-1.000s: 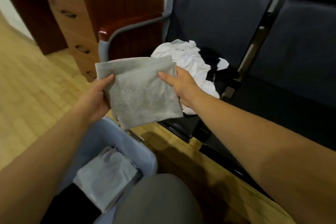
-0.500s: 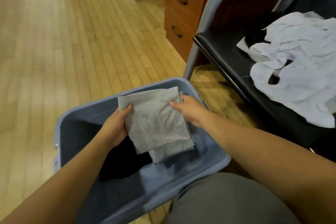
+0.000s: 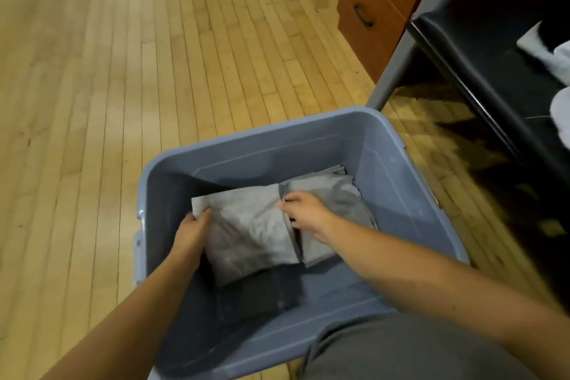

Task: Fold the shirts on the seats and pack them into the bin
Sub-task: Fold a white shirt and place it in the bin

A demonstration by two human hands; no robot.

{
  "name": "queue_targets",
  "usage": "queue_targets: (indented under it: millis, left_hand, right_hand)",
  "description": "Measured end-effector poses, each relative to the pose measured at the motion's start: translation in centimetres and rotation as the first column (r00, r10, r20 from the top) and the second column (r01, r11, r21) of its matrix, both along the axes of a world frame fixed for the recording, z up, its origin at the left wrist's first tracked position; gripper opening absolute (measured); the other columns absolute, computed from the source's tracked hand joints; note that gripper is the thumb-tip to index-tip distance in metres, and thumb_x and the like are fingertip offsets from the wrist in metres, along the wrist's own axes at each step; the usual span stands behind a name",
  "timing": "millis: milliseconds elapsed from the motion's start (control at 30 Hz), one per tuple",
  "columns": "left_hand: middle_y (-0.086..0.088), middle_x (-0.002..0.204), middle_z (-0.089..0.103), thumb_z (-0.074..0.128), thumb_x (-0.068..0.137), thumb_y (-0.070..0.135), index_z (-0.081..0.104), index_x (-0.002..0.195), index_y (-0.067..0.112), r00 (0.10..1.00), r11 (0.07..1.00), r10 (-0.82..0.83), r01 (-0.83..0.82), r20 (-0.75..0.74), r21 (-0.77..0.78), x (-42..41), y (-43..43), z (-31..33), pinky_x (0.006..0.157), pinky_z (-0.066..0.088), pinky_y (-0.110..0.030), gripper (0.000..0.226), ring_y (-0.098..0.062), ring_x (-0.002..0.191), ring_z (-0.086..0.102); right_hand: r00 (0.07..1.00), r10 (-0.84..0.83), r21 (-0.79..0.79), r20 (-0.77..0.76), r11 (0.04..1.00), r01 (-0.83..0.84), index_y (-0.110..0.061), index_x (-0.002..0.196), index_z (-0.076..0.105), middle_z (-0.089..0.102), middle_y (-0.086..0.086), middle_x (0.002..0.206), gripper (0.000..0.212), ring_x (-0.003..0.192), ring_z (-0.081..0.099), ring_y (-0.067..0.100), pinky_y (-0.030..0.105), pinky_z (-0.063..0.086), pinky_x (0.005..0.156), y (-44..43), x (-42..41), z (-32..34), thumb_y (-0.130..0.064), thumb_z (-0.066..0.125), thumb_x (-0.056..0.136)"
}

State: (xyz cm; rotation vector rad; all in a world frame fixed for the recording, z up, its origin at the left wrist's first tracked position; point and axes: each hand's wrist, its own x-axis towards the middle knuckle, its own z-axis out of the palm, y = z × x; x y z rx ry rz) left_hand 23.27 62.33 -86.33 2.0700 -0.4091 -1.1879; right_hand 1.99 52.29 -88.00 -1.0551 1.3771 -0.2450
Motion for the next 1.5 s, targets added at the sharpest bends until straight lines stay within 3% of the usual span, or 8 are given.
queue_targets:
  millis: [167,433,833,967,1100,1233,1333,1500]
  left_hand:
    - [-0.012,0.144,0.049,0.055,0.102,0.034,0.031,0.151,0.007,0.927,0.975,-0.206,0.222,0.312,-0.018,0.1,-3.2,2.7,0.102,0.043,-0.046,0.060,-0.033,0.129,0.050]
    - [-0.009,0.092,0.072,0.055,0.097,0.032,0.059,0.091,0.019,0.887,0.874,-0.396,0.443,0.235,-0.200,-5.3,-11.7,10.7,0.091,0.057,-0.048,0.015,-0.027,0.090,0.070]
    - [-0.009,0.086,0.074,0.050,0.100,0.013,0.064,0.101,0.007,0.631,0.497,-0.702,0.766,0.330,-0.407,-26.8,-17.4,27.9,0.064,0.055,-0.024,0.016,-0.021,0.078,0.068]
    - [-0.009,0.086,0.073,0.051,0.098,0.015,0.066,0.101,0.004,0.502,0.371,-0.781,0.852,0.372,-0.370,-35.3,-17.0,28.5,0.079,0.058,-0.036,0.018,-0.016,0.075,0.068]
    - [0.000,0.077,0.057,0.054,0.096,0.021,0.057,0.089,0.011,0.334,0.254,-0.764,0.942,0.553,-0.219,-41.8,-16.9,27.1,0.058,0.043,-0.029,0.013,-0.021,0.074,0.055]
    - [-0.008,0.121,0.061,0.056,0.100,0.037,0.049,0.135,0.007,0.239,0.220,-0.785,0.970,0.571,-0.104,-45.3,-17.2,24.9,0.086,0.045,-0.034,0.047,-0.031,0.112,0.057]
    - [-0.015,0.112,0.067,0.059,0.098,0.042,0.060,0.123,0.004,0.147,0.203,-0.713,0.979,0.685,0.001,-46.5,-18.1,22.7,0.090,0.044,-0.039,0.046,-0.034,0.109,0.060]
    - [-0.010,0.088,0.063,0.058,0.095,0.022,0.059,0.090,0.008,0.326,0.278,-0.688,0.944,0.648,-0.180,-47.3,-18.6,21.3,0.064,0.039,-0.034,0.015,-0.024,0.080,0.055]
  right_hand:
    - [0.998,-0.024,-0.125,-0.055,0.992,0.017,0.005,0.116,0.064,0.065,0.026,0.109,0.038,0.114,0.061,0.043,0.052,0.051,0.096,-2.3,-2.6,3.9,-0.029,0.060,0.099]
    - [0.983,-0.178,-0.272,-0.049,0.949,0.159,-0.016,0.099,0.068,0.067,0.018,0.122,0.018,0.116,0.064,0.027,0.046,0.051,0.101,-6.1,-6.5,15.3,-0.031,0.058,0.101]
    - [0.862,-0.506,-0.572,0.038,0.696,0.434,-0.014,0.090,0.065,0.064,0.008,0.099,0.008,0.096,0.063,0.019,0.041,0.054,0.096,-3.9,-24.6,31.0,-0.015,0.060,0.096]
    - [0.784,-0.594,-0.660,-0.181,0.664,0.351,0.010,0.110,0.065,0.059,0.010,0.099,0.033,0.093,0.058,0.021,0.032,0.049,0.084,-1.8,-33.7,30.5,-0.013,0.073,0.087]
    - [0.669,-0.625,-0.639,-0.402,0.715,0.284,-0.004,0.135,0.052,0.051,0.013,0.137,0.063,0.122,0.054,0.027,0.028,0.043,0.087,-0.5,-39.4,28.7,-0.027,0.081,0.084]
    - [0.614,-0.648,-0.604,-0.452,0.728,0.324,-0.012,0.096,0.053,0.051,0.009,0.105,0.033,0.099,0.052,0.026,0.026,0.038,0.060,-1.2,-41.9,25.8,-0.036,0.074,0.087]
    - [0.647,-0.661,-0.639,-0.380,0.694,0.332,-0.014,0.080,0.046,0.047,0.004,0.082,0.032,0.088,0.050,0.022,0.026,0.031,0.055,-2.0,-42.4,23.4,-0.032,0.070,0.092]
    - [0.629,-0.744,-0.735,-0.225,0.553,0.392,-0.010,0.097,0.059,0.053,-0.004,0.083,0.012,0.077,0.052,0.014,0.023,0.038,0.058,-2.2,-42.7,23.6,-0.020,0.065,0.096]
